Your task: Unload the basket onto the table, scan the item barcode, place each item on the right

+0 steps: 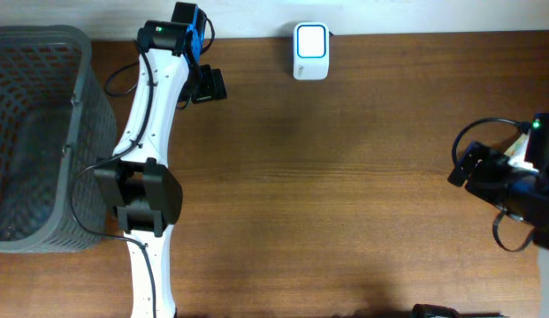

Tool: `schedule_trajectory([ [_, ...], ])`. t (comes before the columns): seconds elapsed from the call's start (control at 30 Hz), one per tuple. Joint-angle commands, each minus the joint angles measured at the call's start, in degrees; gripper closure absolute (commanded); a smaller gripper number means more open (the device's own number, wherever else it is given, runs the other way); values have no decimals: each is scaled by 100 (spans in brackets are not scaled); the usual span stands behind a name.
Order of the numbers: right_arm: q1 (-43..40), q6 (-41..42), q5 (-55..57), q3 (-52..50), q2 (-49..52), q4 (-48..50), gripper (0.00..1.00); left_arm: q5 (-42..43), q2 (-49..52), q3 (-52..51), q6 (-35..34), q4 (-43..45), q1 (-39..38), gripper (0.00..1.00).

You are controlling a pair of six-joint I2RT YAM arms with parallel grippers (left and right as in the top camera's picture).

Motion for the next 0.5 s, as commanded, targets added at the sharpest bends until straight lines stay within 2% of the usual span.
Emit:
schedule_trajectory([
  [0.0, 57, 31, 142, -52, 262, -17, 2, 39, -39, -11, -17, 7, -11, 1],
  [0.13, 57, 31, 142, -52, 592, -11, 2, 37, -39, -11, -17, 7, -11, 1],
  [0.27, 59, 50, -7, -116, 431, 37, 2, 39, -39, -11, -17, 7, -11, 1],
  [0.47, 197, 48, -667, -1427, -1147, 1683, 2, 39, -39, -11, -17, 7, -11, 1],
])
